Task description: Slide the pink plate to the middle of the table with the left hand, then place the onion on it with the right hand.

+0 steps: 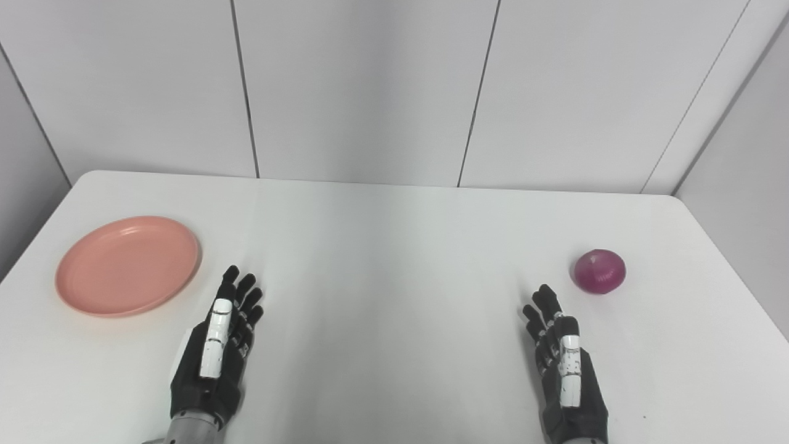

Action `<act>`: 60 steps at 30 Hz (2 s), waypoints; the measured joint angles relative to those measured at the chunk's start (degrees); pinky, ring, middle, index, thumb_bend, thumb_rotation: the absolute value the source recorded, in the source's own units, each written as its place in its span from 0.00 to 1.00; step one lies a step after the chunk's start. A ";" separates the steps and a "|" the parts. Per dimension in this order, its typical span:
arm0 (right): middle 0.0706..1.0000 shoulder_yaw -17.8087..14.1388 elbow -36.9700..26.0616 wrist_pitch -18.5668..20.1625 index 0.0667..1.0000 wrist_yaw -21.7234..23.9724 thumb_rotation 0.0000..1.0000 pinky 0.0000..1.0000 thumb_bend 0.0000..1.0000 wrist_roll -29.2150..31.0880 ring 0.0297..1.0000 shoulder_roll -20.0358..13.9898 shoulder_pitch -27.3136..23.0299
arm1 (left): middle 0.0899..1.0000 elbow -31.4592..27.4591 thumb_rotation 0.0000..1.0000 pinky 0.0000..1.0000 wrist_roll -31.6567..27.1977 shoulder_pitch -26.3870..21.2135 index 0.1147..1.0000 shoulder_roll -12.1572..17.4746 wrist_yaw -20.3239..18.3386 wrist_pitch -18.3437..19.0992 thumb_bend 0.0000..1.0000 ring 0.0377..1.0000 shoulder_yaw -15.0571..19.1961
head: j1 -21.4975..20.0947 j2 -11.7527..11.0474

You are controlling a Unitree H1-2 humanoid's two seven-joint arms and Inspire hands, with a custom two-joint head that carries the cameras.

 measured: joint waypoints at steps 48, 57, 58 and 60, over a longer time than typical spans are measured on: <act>1.00 -5.11 5.68 -7.93 1.00 6.53 1.00 1.00 0.77 8.28 1.00 -5.20 -1.09 | 0.92 8.43 0.73 1.00 10.58 2.25 0.95 -7.11 4.01 -14.20 0.63 0.94 -7.76 | 23.64 -14.33; 1.00 -5.42 5.68 -8.02 1.00 4.49 1.00 1.00 0.69 7.44 1.00 -4.67 -1.08 | 0.92 8.55 0.71 1.00 10.88 2.30 0.94 -7.12 4.01 -14.32 0.63 0.93 -7.72 | 24.35 -15.29; 1.00 -5.42 5.68 -8.02 1.00 4.49 1.00 1.00 0.69 7.45 1.00 -4.67 -1.08 | 0.92 8.68 0.70 1.00 10.88 2.29 0.94 -7.13 4.01 -14.40 0.63 0.93 -7.73 | 24.95 -15.64; 1.00 -5.43 5.68 -8.03 1.00 4.50 1.00 1.00 0.68 7.45 1.00 -4.69 -1.09 | 0.92 8.93 0.71 0.99 10.91 2.29 0.94 -7.13 4.01 -14.67 0.63 0.93 -7.76 | 25.40 -15.82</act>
